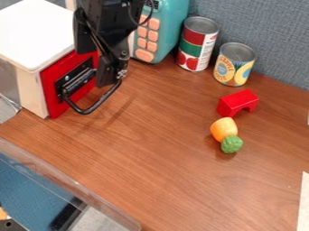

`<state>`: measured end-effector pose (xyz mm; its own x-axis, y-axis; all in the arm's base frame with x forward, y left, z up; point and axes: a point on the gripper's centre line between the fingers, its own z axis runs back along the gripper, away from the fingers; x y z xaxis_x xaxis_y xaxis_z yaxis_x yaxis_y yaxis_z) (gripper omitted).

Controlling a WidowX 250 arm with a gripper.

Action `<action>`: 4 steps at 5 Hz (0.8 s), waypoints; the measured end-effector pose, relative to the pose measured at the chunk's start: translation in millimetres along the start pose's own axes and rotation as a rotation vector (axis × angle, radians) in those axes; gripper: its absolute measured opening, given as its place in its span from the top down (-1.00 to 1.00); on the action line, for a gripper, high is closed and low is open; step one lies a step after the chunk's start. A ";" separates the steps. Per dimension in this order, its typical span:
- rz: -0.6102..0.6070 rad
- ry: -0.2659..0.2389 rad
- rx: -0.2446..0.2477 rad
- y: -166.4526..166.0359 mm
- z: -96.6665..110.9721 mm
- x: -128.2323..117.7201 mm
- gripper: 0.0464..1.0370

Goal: Opened the drawer

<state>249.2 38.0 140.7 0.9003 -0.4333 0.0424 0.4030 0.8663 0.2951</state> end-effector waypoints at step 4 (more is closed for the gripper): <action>0.147 -0.070 -0.032 -1.5 -51.0 12.7 -0.92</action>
<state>268.4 43.9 92.1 0.9368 -0.3163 0.1493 0.2738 0.9287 0.2500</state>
